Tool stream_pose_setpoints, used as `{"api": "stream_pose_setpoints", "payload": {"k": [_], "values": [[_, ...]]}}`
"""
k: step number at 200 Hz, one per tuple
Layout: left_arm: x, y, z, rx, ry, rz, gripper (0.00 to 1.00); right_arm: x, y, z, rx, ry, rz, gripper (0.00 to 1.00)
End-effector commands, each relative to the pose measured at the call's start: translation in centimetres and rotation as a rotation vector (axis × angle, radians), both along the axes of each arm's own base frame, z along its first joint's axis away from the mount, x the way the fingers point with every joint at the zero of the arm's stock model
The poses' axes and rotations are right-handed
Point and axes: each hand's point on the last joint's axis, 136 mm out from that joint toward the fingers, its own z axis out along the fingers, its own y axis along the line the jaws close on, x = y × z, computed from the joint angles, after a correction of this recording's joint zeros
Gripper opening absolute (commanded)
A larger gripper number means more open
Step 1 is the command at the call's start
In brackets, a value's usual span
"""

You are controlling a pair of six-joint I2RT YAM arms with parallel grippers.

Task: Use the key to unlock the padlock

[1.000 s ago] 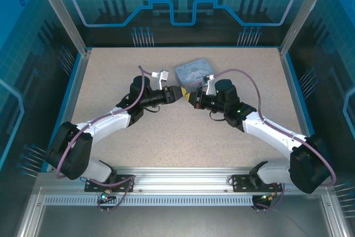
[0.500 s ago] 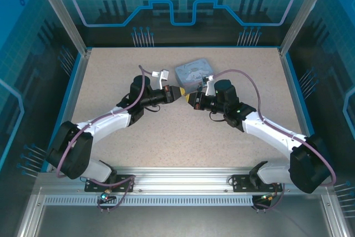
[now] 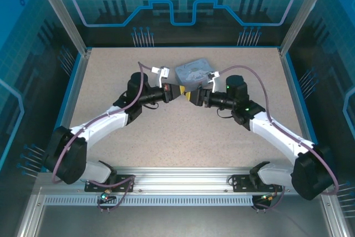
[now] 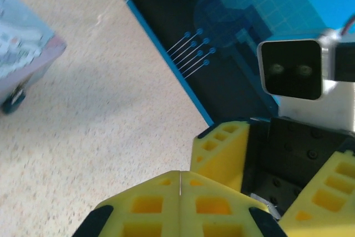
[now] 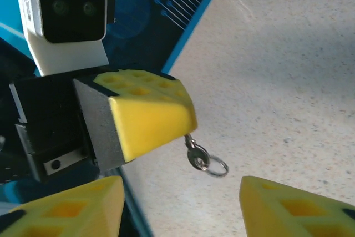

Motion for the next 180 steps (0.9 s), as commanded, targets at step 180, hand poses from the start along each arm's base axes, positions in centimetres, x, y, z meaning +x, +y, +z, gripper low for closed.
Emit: {"api": "stream_pose_setpoints", "payload": {"k": [180], "values": [[-7.2, -1.2, 15.5, 0.032, -0.555, -0.383, 0.0, -5.1, 2.1, 15.1, 0.215, -0.551, 0.366, 0.5]]}}
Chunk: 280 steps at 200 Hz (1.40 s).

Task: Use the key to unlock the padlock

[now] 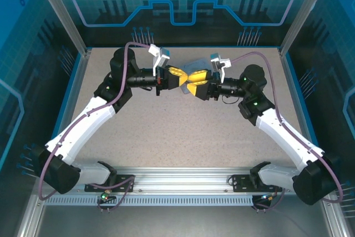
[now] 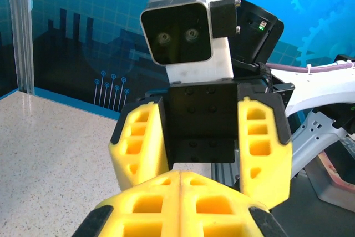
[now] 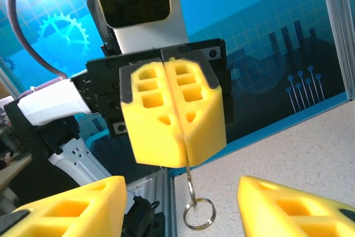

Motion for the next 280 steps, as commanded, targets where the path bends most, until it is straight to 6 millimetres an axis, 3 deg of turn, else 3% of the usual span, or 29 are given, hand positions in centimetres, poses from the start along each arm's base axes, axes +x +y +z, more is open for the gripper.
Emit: {"api": "stream_pose_setpoints", "payload": {"k": [1, 28, 98, 127, 145, 167, 201, 256, 280], "values": [[-0.7, -0.2, 0.7, -0.001, -0.033, -0.032, 0.0, -0.5, 0.6, 1.5, 0.013, -0.054, 0.031, 0.5], [-0.5, -0.2, 0.6, 0.0, -0.034, -0.024, 0.0, -0.3, 0.9, 0.8, 0.008, -0.032, 0.028, 0.44], [-0.1, -0.1, 0.4, 0.005, -0.041, 0.006, 0.0, -0.5, 0.9, -0.1, -0.012, -0.01, 0.017, 0.15], [0.0, 0.0, 0.4, 0.005, -0.044, 0.013, 0.0, -0.5, 0.6, -0.5, -0.019, -0.005, -0.005, 0.09], [0.1, 0.0, 0.3, 0.007, -0.041, 0.014, 0.0, -0.5, 0.4, -0.8, -0.023, 0.002, -0.013, 0.1], [0.0, 0.0, 0.4, 0.006, -0.042, 0.014, 0.0, -0.6, 0.3, -0.9, -0.025, 0.0, -0.015, 0.27], [0.1, 0.0, 0.3, 0.006, -0.039, 0.015, 0.0, -0.9, 0.1, -0.6, -0.02, -0.011, -0.008, 0.33], [0.2, 0.0, 0.2, 0.007, -0.041, 0.015, 0.0, -0.6, -0.1, -0.7, -0.022, -0.007, -0.033, 0.32], [0.1, 0.0, 0.1, 0.008, -0.04, 0.011, 0.0, -0.5, -0.1, -0.5, -0.013, -0.006, -0.028, 0.25]]}}
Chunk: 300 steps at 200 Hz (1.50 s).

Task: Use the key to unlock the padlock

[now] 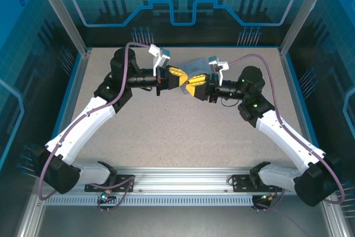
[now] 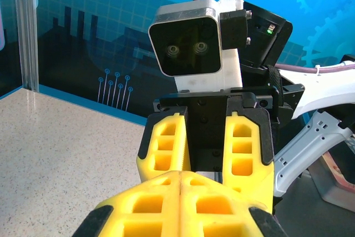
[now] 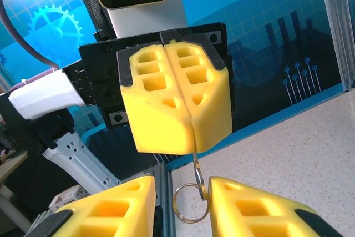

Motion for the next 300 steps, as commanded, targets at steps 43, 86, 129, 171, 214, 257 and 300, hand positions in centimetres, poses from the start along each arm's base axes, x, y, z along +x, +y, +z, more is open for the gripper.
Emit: {"api": "stream_pose_setpoints", "payload": {"k": [43, 86, 129, 171, 214, 257, 300], "values": [[-0.3, -0.1, 0.4, -0.005, -0.047, -0.012, 0.0, 0.5, -0.2, 0.3, 0.018, -0.003, -0.025, 0.18], [-0.5, -0.1, 0.4, -0.012, -0.045, -0.024, 0.0, 1.1, 0.0, 0.3, 0.023, 0.016, -0.039, 0.14], [-0.5, -0.1, 0.4, -0.016, -0.042, -0.028, 0.0, 1.5, 0.3, 0.2, 0.029, 0.024, -0.034, 0.18], [-0.4, -0.2, 0.2, -0.015, -0.038, -0.028, 0.0, 1.6, 0.3, 0.2, 0.03, 0.02, -0.038, 0.15], [-0.3, -0.3, 0.1, -0.014, -0.037, -0.03, 0.0, 1.5, 0.4, 0.2, 0.033, 0.013, -0.031, 0.23], [-0.2, -0.3, 0.0, -0.013, -0.034, -0.028, 0.0, 1.6, 0.4, 0.1, 0.029, 0.013, -0.033, 0.14], [-0.1, -0.4, -0.1, -0.012, -0.031, -0.026, 0.0, 1.6, 0.1, 0.0, 0.023, 0.009, -0.053, 0.02]]}}
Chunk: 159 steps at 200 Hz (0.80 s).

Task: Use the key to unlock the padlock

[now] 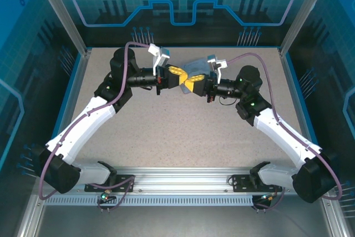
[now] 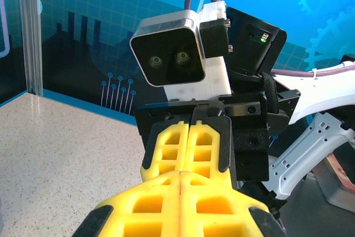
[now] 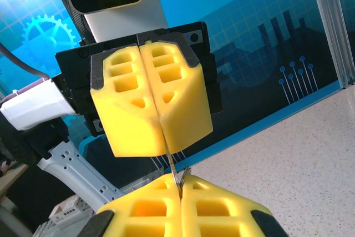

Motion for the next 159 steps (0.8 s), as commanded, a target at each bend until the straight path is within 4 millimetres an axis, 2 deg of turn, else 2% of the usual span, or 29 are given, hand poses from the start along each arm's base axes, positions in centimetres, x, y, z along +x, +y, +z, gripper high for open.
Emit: {"api": "stream_pose_setpoints", "payload": {"k": [1, 59, 66, 79, 90, 107, 126, 134, 143, 159], "values": [[-0.4, -0.4, -0.3, -0.004, -0.016, -0.032, 0.0, 0.4, -0.2, 0.4, 0.005, -0.028, -0.033, 0.02], [-0.2, -0.4, -0.4, -0.006, -0.005, -0.026, 0.0, 0.6, -0.7, -1.5, -0.074, -0.003, -0.077, 0.0], [-0.2, -0.4, -0.5, -0.007, -0.004, -0.028, 0.06, 0.7, -0.8, -2.0, -0.095, 0.011, -0.081, 0.0], [-0.2, -0.4, -0.4, -0.009, -0.001, -0.026, 0.08, 0.8, -0.9, -2.8, -0.125, 0.027, -0.091, 0.0], [-0.2, -0.3, -0.3, -0.013, -0.004, -0.023, 0.14, 0.9, -0.9, -3.4, -0.147, 0.042, -0.098, 0.0], [0.0, -0.3, -0.1, -0.018, -0.005, -0.007, 0.3, 1.2, -1.2, -4.5, -0.189, 0.072, -0.12, 0.0], [0.6, 0.1, 0.3, -0.025, -0.003, 0.04, 0.43, 1.8, -1.8, -6.2, -0.251, 0.118, -0.163, 0.0], [1.3, 0.4, 0.3, -0.027, 0.008, 0.073, 0.47, 2.0, -2.2, -6.8, -0.269, 0.139, -0.181, 0.0], [2.2, 0.9, 0.2, -0.026, 0.023, 0.119, 0.57, 2.4, -2.8, -7.8, -0.29, 0.171, -0.213, 0.0], [4.6, 2.0, -1.1, -0.008, 0.084, 0.22, 0.65, 3.3, -4.3, -9.8, -0.332, 0.248, -0.287, 0.0]]}}
